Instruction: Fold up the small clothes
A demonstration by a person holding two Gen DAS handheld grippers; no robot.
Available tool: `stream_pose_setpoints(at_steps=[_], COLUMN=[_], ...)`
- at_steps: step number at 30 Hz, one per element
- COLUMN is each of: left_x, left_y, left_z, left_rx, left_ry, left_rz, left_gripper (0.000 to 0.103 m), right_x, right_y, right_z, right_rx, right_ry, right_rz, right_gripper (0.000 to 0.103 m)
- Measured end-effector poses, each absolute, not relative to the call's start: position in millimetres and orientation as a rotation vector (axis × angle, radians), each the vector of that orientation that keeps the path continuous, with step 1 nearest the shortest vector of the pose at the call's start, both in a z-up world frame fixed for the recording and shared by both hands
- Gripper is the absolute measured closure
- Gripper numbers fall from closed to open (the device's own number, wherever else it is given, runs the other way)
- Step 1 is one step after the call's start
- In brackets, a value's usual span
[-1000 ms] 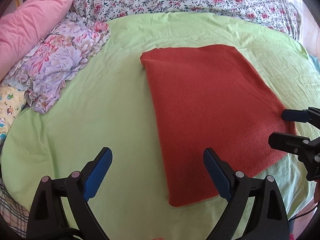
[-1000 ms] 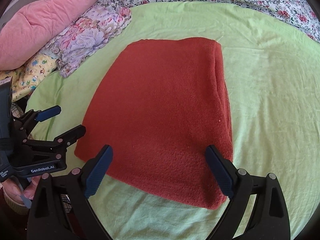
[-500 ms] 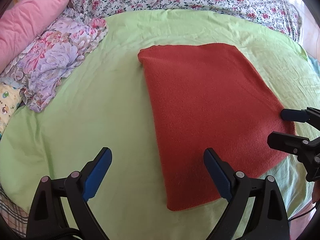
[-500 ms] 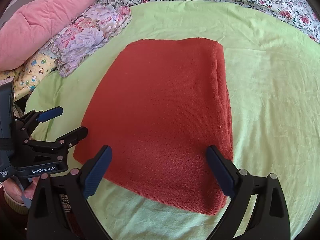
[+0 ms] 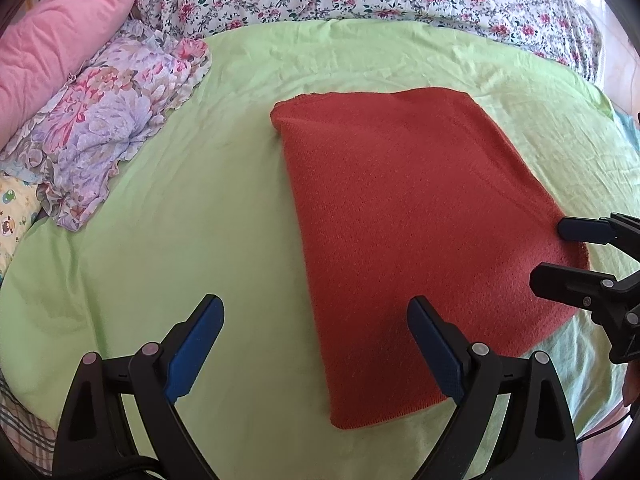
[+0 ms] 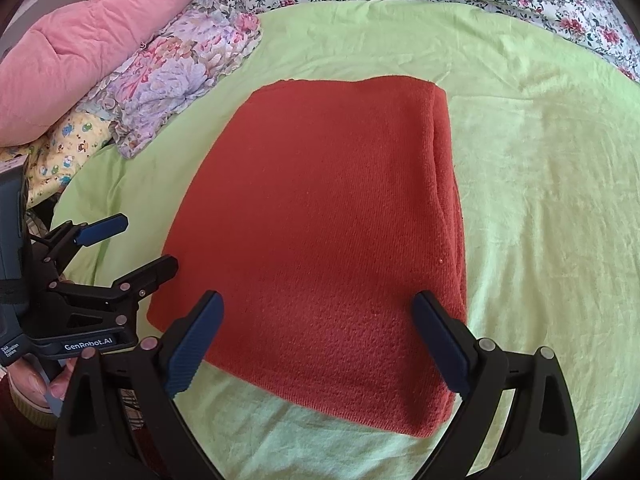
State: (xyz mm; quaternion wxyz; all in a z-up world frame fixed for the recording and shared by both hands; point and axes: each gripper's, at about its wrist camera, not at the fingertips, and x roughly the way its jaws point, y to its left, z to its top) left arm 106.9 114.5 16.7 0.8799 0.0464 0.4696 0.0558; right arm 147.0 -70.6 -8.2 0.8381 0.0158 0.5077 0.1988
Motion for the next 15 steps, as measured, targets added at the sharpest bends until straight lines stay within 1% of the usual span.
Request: stream_pose_setpoints(at_steps=[15], left_x=[109.5], left_y=[113.4], left_z=[16.4], left_rx=[0.098], left_ry=[0.978], left_rz=[0.114], left_gripper=[0.010], right_x=[148.4], right_y=[-71.3], right_z=[-6.6], right_rx=[0.045], right_ry=[1.073], right_rz=[0.422], right_gripper=[0.007])
